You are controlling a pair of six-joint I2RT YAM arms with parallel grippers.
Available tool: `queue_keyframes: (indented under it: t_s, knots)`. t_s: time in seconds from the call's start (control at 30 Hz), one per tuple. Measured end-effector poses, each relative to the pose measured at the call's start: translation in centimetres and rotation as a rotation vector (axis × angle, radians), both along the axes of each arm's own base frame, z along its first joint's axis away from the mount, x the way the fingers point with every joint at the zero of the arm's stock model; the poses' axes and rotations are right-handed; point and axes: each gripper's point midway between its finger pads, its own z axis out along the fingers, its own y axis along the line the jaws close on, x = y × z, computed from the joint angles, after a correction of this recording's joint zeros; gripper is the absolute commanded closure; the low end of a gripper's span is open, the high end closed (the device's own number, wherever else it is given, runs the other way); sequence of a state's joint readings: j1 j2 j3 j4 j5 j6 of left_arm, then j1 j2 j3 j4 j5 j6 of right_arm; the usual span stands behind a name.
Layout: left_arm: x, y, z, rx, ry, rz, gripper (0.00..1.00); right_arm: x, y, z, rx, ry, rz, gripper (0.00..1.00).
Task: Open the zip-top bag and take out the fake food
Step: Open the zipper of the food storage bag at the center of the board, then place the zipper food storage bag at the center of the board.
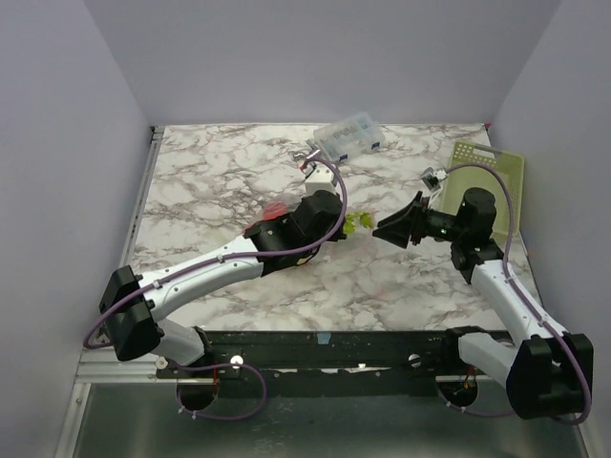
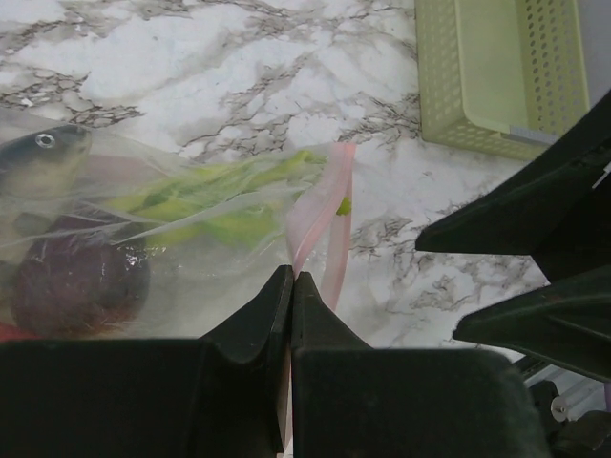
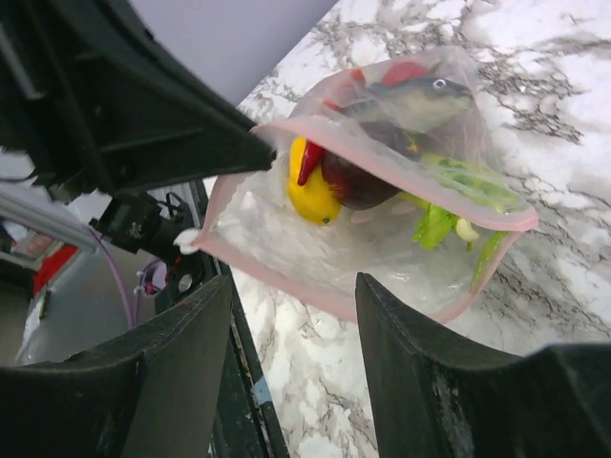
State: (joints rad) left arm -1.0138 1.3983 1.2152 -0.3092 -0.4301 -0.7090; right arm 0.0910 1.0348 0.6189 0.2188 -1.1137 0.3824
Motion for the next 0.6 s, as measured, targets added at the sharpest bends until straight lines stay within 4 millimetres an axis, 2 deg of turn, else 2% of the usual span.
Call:
queue_keyframes:
  t_s: [0.2, 0.3, 0.6]
  knots:
    - [-0.4, -2.4, -1.5, -0.033, 0.04, -0.005, 1.0, 1.4, 0.0, -2.8, 0.005, 0.116, -0.076, 0.41]
    - [-0.4, -3.3, -1.7, -0.051, 0.049, -0.004, 1.0, 2.0, 0.0, -3.9, 0.003, 0.158, -0.105, 0.41]
    - [0.0, -6.3, 1.1, -0.139, 0.029, -0.017, 1.0, 3.1, 1.0, -6.3, 0.006, 0.266, -0.149, 0.41]
